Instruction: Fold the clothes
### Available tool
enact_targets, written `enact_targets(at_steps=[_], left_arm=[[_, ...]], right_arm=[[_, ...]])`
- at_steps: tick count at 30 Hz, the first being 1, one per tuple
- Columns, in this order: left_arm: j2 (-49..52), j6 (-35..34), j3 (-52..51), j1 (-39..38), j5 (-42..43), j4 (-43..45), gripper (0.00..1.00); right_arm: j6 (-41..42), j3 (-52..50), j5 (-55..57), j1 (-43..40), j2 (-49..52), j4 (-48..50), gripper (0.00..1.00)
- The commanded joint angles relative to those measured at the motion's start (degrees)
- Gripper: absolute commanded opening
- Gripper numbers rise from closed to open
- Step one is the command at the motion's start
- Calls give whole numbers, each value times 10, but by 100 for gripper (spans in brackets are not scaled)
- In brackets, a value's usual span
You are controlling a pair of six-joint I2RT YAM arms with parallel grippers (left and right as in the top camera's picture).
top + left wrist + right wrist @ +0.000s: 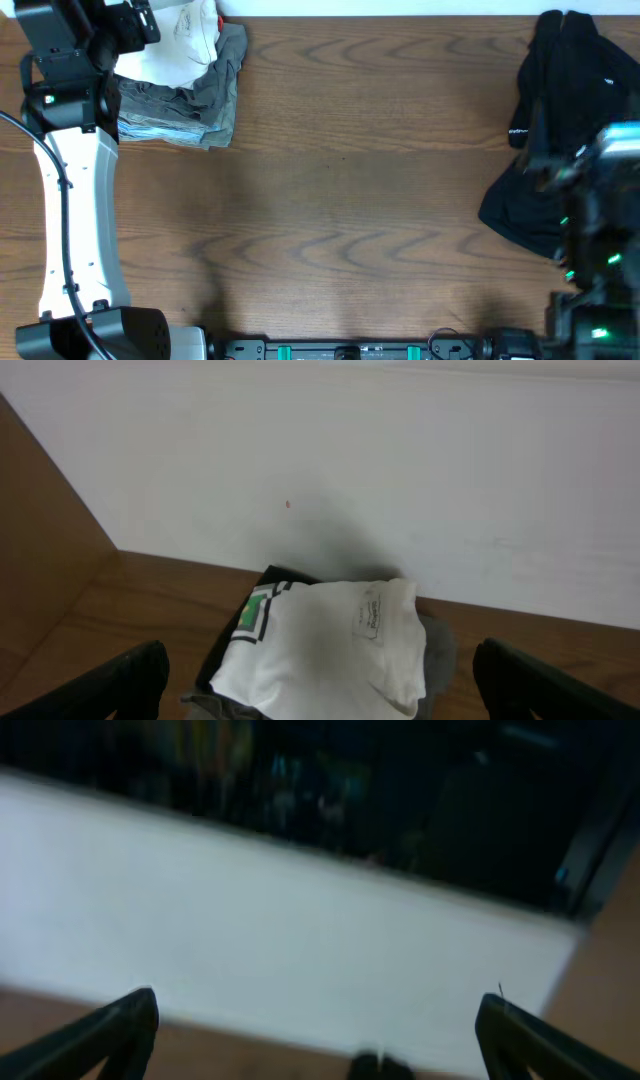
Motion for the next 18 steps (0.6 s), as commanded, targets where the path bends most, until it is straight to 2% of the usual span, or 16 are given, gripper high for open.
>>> enact_targets(at_steps=[1,10,18], left_arm=[[0,-1,0,0,-3,0,98],[0,-1,0,0,-3,0,98],[0,-1,0,0,-3,0,98]], right_arm=[[-29,-98,6,4,-56,6,99],[-16,-276,-21,11,-220,5,99],[16,-374,-20,15,-314,5,99]])
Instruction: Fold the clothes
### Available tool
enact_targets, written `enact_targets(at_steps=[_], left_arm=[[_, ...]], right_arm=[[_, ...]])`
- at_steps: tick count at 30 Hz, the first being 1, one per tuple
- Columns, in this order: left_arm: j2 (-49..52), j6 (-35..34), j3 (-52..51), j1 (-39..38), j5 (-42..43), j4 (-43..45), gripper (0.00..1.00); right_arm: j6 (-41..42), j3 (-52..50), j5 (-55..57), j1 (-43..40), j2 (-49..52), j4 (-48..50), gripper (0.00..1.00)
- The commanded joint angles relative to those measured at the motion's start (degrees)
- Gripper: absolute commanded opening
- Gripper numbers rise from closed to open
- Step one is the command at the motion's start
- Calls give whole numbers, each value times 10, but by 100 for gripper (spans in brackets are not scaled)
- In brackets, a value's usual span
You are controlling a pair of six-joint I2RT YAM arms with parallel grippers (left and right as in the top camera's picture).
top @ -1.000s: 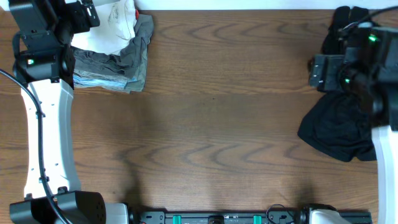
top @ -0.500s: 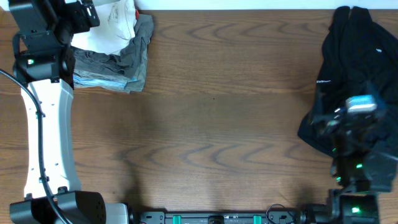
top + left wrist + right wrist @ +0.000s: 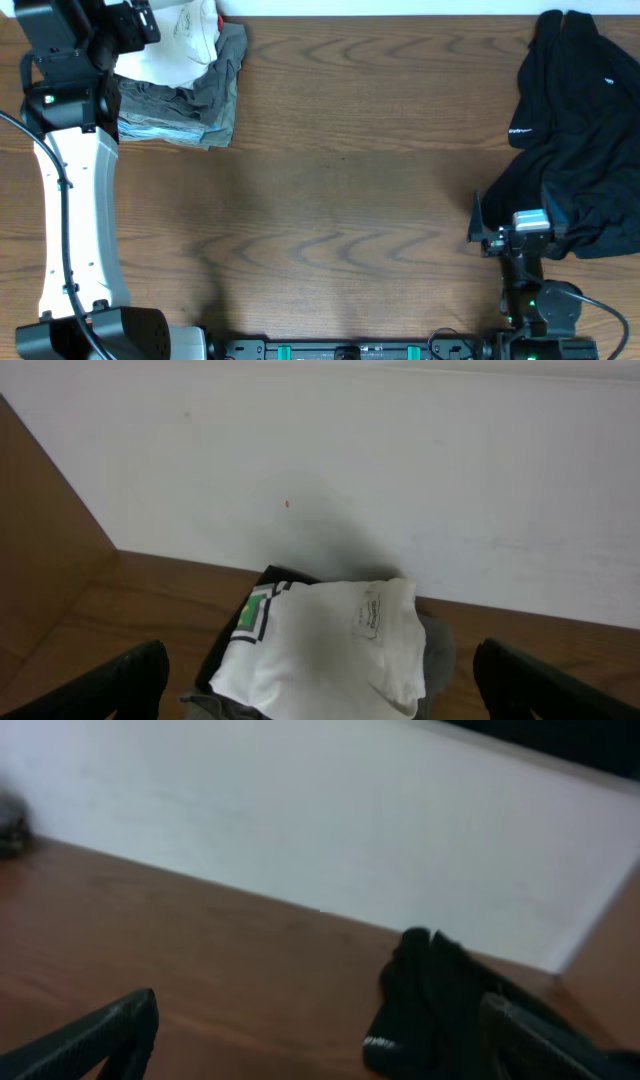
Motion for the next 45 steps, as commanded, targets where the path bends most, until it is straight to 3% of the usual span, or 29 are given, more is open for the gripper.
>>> enact_targets(at_steps=[1,12,45], left_arm=[[0,-1,0,0,-3,0,98],[0,-1,0,0,-3,0,98],[0,-1,0,0,-3,0,98]], right_arm=[[15,-21,-4,6,-33,2,99],[20,-30,-36,6,-45,-71,99],[31,-30,-39,10,-34,-71,99]])
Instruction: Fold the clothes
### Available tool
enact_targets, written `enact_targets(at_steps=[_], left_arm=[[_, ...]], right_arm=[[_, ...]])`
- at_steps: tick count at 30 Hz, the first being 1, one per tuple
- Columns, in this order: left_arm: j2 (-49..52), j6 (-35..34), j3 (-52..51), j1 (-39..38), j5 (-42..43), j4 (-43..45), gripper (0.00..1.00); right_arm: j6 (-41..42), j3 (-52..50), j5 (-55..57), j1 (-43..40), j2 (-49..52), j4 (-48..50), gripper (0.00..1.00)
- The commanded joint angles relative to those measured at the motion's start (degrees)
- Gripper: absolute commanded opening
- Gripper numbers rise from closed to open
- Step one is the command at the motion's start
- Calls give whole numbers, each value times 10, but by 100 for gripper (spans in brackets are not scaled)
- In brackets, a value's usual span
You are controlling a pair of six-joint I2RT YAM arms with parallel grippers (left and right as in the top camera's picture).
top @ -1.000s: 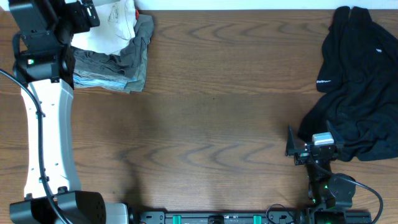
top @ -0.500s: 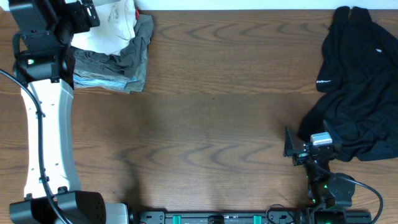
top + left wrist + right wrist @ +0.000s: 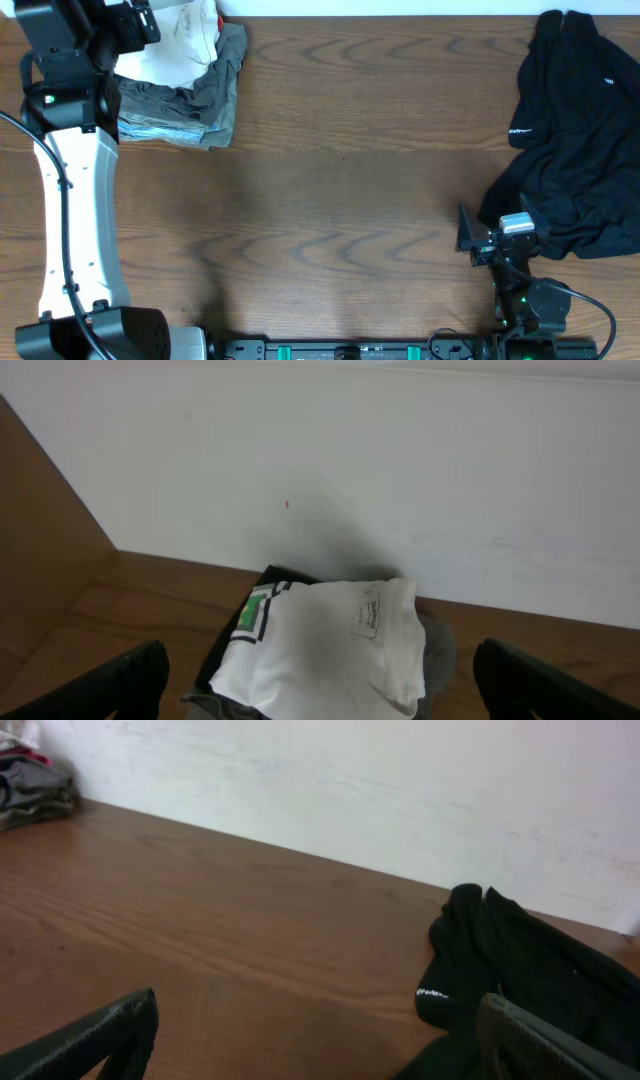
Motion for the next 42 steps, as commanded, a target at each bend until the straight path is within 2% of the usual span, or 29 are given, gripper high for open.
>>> enact_targets(at_steps=[1,15,25,34,39,42], left_arm=[[0,-1,0,0,-3,0,98],[-11,-1,-4,0,-3,-2,98],[-134,-1,-39,-2,-3,-68,98],[-318,-1,-196,-2,-3,-66,98],[-435,-2,-323,-2,-2,-65,98],[-509,-2,-429,-2,33,-31,98]], right_arm=[[7,-1,-5,4,2,-3,99],[7,-1,-5,4,2,-3,99],[7,-1,-5,4,2,-3,99],[7,-1,-5,4,2,-3,99],[7,-1,-5,4,2,-3,99],[7,-1,-5,4,2,-3,99]])
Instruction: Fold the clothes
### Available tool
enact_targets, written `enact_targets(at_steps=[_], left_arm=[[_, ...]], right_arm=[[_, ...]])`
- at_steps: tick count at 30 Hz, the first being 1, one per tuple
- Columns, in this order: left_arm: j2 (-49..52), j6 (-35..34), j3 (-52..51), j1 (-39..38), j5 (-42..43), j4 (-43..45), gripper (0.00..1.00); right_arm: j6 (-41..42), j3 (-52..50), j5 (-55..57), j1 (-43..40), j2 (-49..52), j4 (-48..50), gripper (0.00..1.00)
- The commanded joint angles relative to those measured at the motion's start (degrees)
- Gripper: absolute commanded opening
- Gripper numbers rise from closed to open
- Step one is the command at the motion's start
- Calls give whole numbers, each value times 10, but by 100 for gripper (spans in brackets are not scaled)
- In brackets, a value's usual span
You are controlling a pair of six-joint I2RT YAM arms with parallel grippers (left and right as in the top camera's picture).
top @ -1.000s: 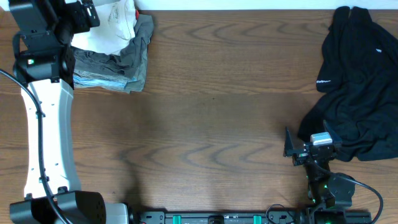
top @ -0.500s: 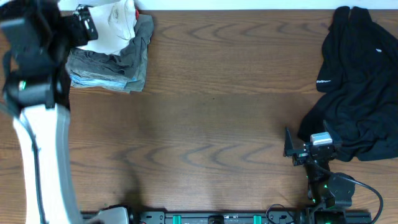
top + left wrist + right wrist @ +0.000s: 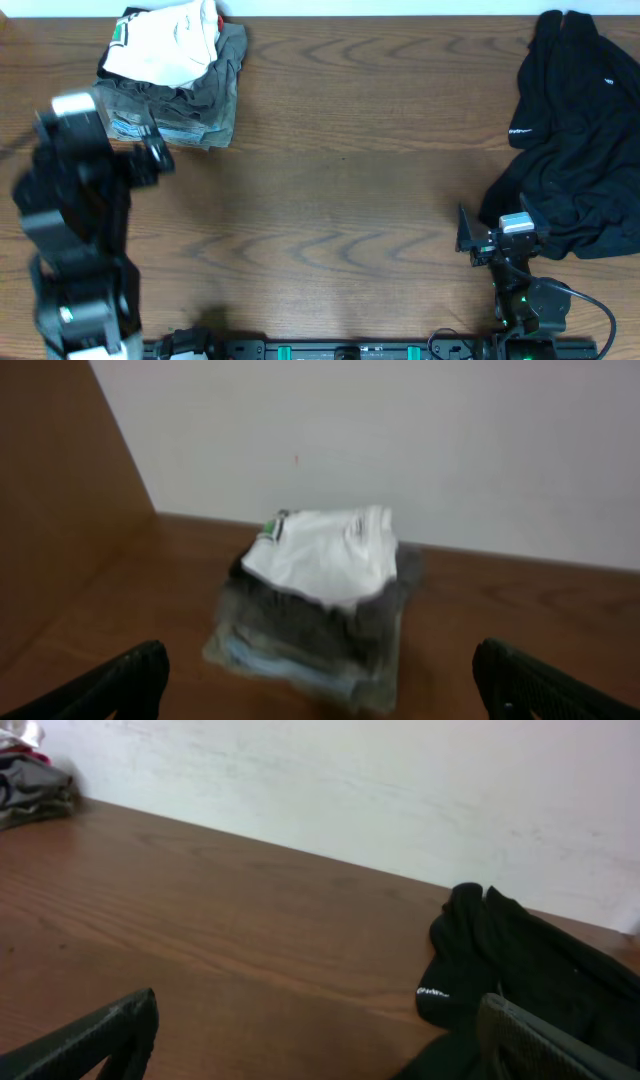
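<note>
A stack of folded clothes (image 3: 175, 100), white garment (image 3: 165, 45) on top and grey ones beneath, lies at the back left of the table; it is blurred in the left wrist view (image 3: 320, 595). A crumpled black garment (image 3: 575, 130) is heaped at the right (image 3: 520, 970). My left gripper (image 3: 320, 705) is open and empty, nearer the front than the stack. The left arm (image 3: 80, 190) is blurred. My right gripper (image 3: 320, 1055) is open and empty, low at the front right, just left of the black garment's lower edge.
A white wall (image 3: 350, 790) runs along the table's back edge. The bare wooden table top (image 3: 350, 190) stretches between the stack and the black garment. The right arm's base (image 3: 530, 310) sits at the front edge.
My left arm has drawn back from the folded stack toward the front. The whole stack now shows from overhead and looks farther off in the left wrist view. The right arm has not moved.
At first my left gripper hung open by the stack at the back left, and the right arm was blurred over the black garment. Then the right gripper stood low at the front right, beside the garment, and stayed there. Now the left arm has pulled back.
</note>
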Motion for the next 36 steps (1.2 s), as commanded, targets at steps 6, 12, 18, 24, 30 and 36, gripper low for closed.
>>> enact_targets(at_steps=[6,12,18,24,30,36], left_arm=[[-166,-2,-301,-2,129,205,98],[-257,-23,-475,-30,129,338,98],[-345,-23,-546,-69,75,348,98],[-387,-22,-573,-69,59,338,98],[-431,-20,-581,-69,55,283,98],[-444,-20,-581,-69,48,212,98]], right_arm=[[7,-1,-5,4,0,-3,99],[7,-1,-4,4,0,-3,99],[7,-1,-4,4,0,-3,99],[7,-1,-4,4,0,-3,99],[7,-1,-4,4,0,-3,99],[7,-1,-5,4,0,-3,99]])
